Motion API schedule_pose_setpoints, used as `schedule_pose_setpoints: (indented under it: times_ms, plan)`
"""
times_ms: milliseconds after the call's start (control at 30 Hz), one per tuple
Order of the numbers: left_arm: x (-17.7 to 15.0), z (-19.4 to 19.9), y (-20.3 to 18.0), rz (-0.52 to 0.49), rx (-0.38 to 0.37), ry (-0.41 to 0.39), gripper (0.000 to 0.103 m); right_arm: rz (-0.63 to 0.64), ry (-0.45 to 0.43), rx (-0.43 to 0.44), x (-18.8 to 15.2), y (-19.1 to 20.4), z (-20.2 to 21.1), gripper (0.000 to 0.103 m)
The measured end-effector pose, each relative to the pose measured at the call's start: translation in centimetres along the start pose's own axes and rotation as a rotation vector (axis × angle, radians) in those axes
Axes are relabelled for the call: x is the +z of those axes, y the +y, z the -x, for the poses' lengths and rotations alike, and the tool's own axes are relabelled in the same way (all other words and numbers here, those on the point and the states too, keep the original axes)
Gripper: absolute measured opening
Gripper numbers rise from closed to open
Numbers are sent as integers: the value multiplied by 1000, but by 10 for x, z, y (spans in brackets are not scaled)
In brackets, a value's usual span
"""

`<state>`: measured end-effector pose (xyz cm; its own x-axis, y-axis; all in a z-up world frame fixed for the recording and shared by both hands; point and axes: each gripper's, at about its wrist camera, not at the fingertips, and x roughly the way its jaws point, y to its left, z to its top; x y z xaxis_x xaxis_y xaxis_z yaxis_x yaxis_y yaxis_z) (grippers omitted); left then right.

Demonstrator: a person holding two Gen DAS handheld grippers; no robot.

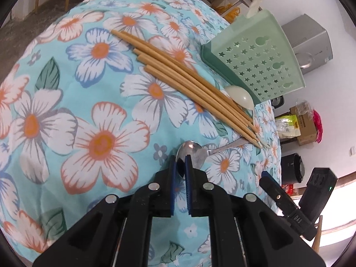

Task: Organize utensils
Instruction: 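Move the left gripper to the second metal spoon and close on it, then lift the metal spoon with the left gripper while the right gripper grasps the second cream spoon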

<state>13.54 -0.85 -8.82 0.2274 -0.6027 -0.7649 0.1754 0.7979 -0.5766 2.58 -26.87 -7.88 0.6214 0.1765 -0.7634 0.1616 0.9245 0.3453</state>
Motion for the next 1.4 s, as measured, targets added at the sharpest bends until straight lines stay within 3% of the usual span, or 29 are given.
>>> schedule_pose_setpoints:
  times_ms: [367, 633, 900, 933, 1167, 1400]
  plan:
    - [2, -5, -5, 23, 28, -32, 10, 10, -53, -60, -8, 7, -3, 95]
    - [2, -6, -17, -39, 87, -65, 9, -21, -94, -11, -13, 0, 3, 95]
    - [4, -5, -25, -115, 149, -98, 10, -53, -36, 76, -2, -12, 12, 94]
    - [4, -5, -26, -121, 154, -100, 10, -45, -45, 72, 1, -12, 16, 90]
    - [2, -7, -28, -155, 171, -117, 10, 178, -148, -41, 38, 13, 35, 66]
    - [0, -6, -29, -184, 170, -132, 11, 469, -174, -183, 61, 48, 10, 49]
